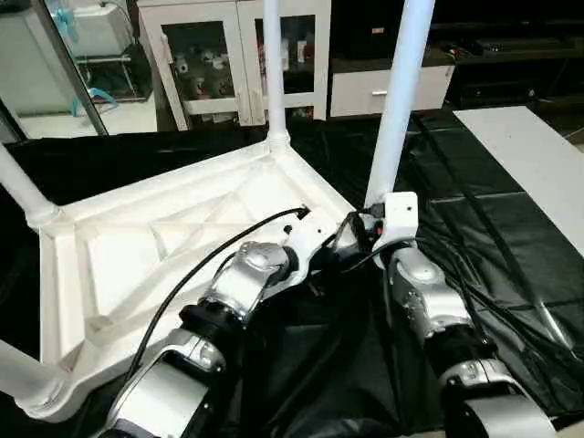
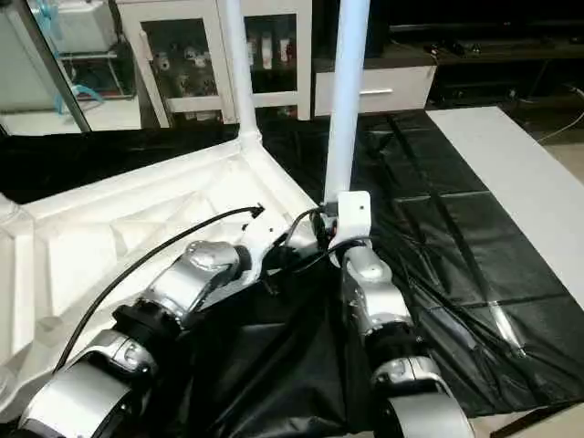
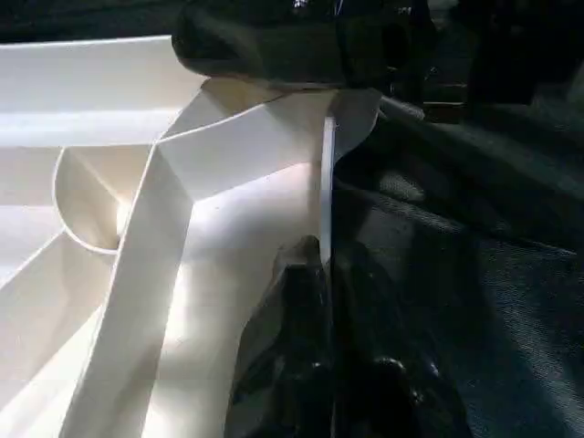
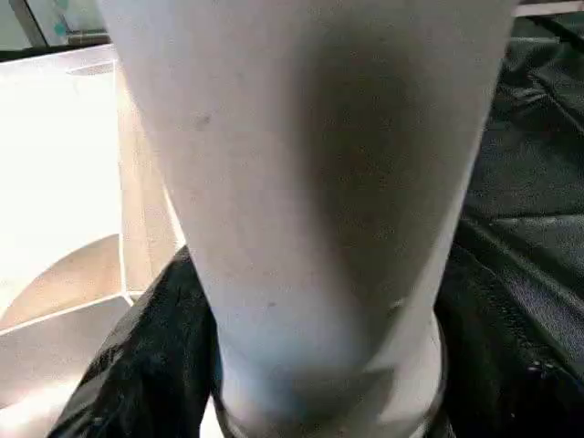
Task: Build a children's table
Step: Rotate leg to tighten
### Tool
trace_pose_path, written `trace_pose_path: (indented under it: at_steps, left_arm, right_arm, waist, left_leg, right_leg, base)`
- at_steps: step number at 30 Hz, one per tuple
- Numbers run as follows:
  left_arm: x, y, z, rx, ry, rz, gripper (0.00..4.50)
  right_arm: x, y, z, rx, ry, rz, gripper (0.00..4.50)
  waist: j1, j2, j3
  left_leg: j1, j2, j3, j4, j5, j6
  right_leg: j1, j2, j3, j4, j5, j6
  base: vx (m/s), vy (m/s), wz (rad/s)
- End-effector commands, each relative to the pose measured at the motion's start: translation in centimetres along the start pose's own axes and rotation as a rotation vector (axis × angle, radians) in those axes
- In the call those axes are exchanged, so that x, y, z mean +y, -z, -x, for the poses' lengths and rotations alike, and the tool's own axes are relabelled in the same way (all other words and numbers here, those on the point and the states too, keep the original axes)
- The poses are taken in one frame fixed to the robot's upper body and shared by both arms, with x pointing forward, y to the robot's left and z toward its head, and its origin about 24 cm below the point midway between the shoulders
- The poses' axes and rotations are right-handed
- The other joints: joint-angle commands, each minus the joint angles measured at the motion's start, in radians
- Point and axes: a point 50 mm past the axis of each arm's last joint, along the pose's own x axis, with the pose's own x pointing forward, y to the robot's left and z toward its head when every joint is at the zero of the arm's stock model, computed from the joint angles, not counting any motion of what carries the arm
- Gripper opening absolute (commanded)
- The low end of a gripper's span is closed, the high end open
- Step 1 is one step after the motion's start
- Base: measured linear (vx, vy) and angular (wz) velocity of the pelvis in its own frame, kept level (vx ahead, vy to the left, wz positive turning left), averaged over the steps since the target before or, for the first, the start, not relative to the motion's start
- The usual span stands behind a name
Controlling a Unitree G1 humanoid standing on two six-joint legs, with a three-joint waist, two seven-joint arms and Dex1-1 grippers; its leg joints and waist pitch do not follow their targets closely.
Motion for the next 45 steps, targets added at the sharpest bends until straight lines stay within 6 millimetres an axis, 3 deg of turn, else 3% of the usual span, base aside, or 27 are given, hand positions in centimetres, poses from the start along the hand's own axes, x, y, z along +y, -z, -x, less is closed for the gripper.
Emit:
trace_pose_path:
  at_steps: [1,3,4,5,7,13,14,16,20,24,27,29,36,45]
  left_arm:
    - [1.4,0.7,0.5,0.009,-0.128,0.026,0.00]
    - [1.8,1.1,1.1,-0.001,-0.099,-0.020,0.00]
    - [1.9,1.4,1.4,0.001,-0.077,-0.033,0.00]
    - [1.8,1.6,1.7,-0.007,-0.037,-0.051,0.00]
    - [1.7,2.1,2.3,-0.006,0.017,-0.056,0.00]
    - [0.8,3.4,4.3,-0.022,0.254,-0.126,0.00]
    - [0.8,4.0,5.3,-0.009,0.331,-0.125,0.00]
    - [0.8,4.3,5.8,0.001,0.362,-0.130,0.00]
    - [0.9,4.9,7.2,0.012,0.447,-0.136,0.00]
    - [0.8,5.1,8.9,0.013,0.556,-0.097,0.00]
    - [0.8,5.2,9.3,0.015,0.569,-0.094,0.00]
    - [0.7,5.1,9.4,0.011,0.578,-0.090,0.00]
    - [0.6,4.9,9.5,0.008,0.587,-0.090,0.00]
    - [0.6,4.9,9.6,0.018,0.597,-0.087,0.00]
  right_arm:
    - [2.5,2.1,0.2,0.080,-0.099,-0.001,2.72]
    - [2.8,1.6,0.4,0.010,-0.168,-0.001,3.28]
    - [2.6,1.4,0.6,-0.018,-0.181,0.002,3.42]
    - [2.5,1.1,0.8,-0.044,-0.209,-0.001,3.44]
    - [2.1,0.9,1.2,-0.074,-0.256,0.011,3.63]
    - [0.5,0.9,2.7,-0.071,-0.402,0.128,4.07]
    - [-0.1,0.8,3.7,-0.067,-0.495,0.154,4.19]
    - [-0.3,0.7,4.4,-0.067,-0.572,0.173,4.19]
    - [-0.5,0.8,6.5,-0.039,-0.767,0.207,4.19]
    - [-0.8,1.9,8.5,0.066,-0.952,0.247,4.19]
    - [-0.6,2.3,8.8,0.104,-0.994,0.244,4.19]
    - [-0.4,2.5,8.9,0.115,-1.010,0.229,3.95]
    - [-0.2,2.1,9.1,0.111,-1.020,0.201,3.46]
    - [0.1,2.2,9.2,0.120,-1.039,0.175,2.82]
  waist:
    - [0.002,-0.020,-0.052]
    - [0.001,-0.016,-0.050]
    - [0.002,-0.017,-0.052]
    - [0.001,-0.011,-0.052]
    - [-0.004,-0.011,-0.052]
    - [-0.002,-0.008,-0.054]
    - [0.002,-0.008,-0.054]
    - [0.010,-0.013,-0.053]
    - [0.027,-0.012,-0.052]
    - [0.030,-0.017,-0.047]
    - [0.029,-0.016,-0.044]
    - [0.027,-0.016,-0.044]
    - [0.027,-0.015,-0.048]
    - [0.027,-0.013,-0.048]
  left_leg:
    - [-0.004,0.041,-0.024,-0.071,-0.201,0.083]
    - [-0.003,0.042,-0.025,-0.075,-0.227,0.083]
    - [-0.003,0.041,-0.025,-0.074,-0.230,0.082]
    - [-0.005,0.044,-0.027,-0.076,-0.229,0.083]
    - [-0.017,0.046,-0.031,-0.079,-0.222,0.094]
    - [-0.007,0.052,-0.028,-0.076,-0.197,0.098]
    - [-0.006,0.053,-0.026,-0.076,-0.189,0.098]
    - [-0.004,0.057,-0.023,-0.075,-0.184,0.111]
    - [-0.003,0.064,-0.022,-0.077,-0.183,0.113]
    - [-0.002,0.062,-0.021,-0.082,-0.230,0.087]
    - [-0.002,0.062,-0.023,-0.085,-0.247,0.069]
    - [-0.002,0.060,-0.024,-0.085,-0.247,0.064]
    - [-0.004,0.059,-0.022,-0.079,-0.191,0.074]
    - [-0.003,0.058,-0.023,-0.080,-0.203,0.067]
  right_leg:
    - [0.043,-0.058,0.033,-0.076,-0.307,-0.204]
    - [0.042,-0.057,0.031,-0.081,-0.344,-0.195]
    - [0.043,-0.058,0.031,-0.081,-0.345,-0.193]
    - [0.043,-0.058,0.032,-0.078,-0.330,-0.195]
    - [0.053,-0.058,0.030,-0.073,-0.310,-0.191]
    - [0.045,-0.057,0.033,-0.070,-0.271,-0.224]
    - [0.044,-0.056,0.035,-0.066,-0.250,-0.231]
    - [0.044,-0.053,0.037,-0.060,-0.207,-0.241]
    - [0.044,-0.054,0.038,-0.050,-0.189,-0.247]
    - [0.041,-0.057,0.040,-0.059,-0.272,-0.237]
    - [0.038,-0.059,0.042,-0.065,-0.321,-0.220]
    - [0.039,-0.058,0.042,-0.066,-0.323,-0.216]
    - [0.041,-0.056,0.041,-0.056,-0.230,-0.238]
    - [0.043,-0.057,0.041,-0.057,-0.241,-0.237]
  base:
    - [0.000,0.000,0.00]
    - [0.000,0.000,0.00]
    - [0.000,0.000,0.00]
    - [0.000,0.000,0.00]
    - [0.000,0.000,0.00]
    - [0.000,0.000,0.00]
    - [0.000,0.000,0.00]
    - [0.000,0.000,0.00]
    - [0.000,0.000,0.00]
    - [0.000,0.000,0.00]
    - [0.000,0.000,0.00]
    - [0.000,0.000,0.00]
    - [0.000,0.000,0.00]
    - [0.000,0.000,0.00]
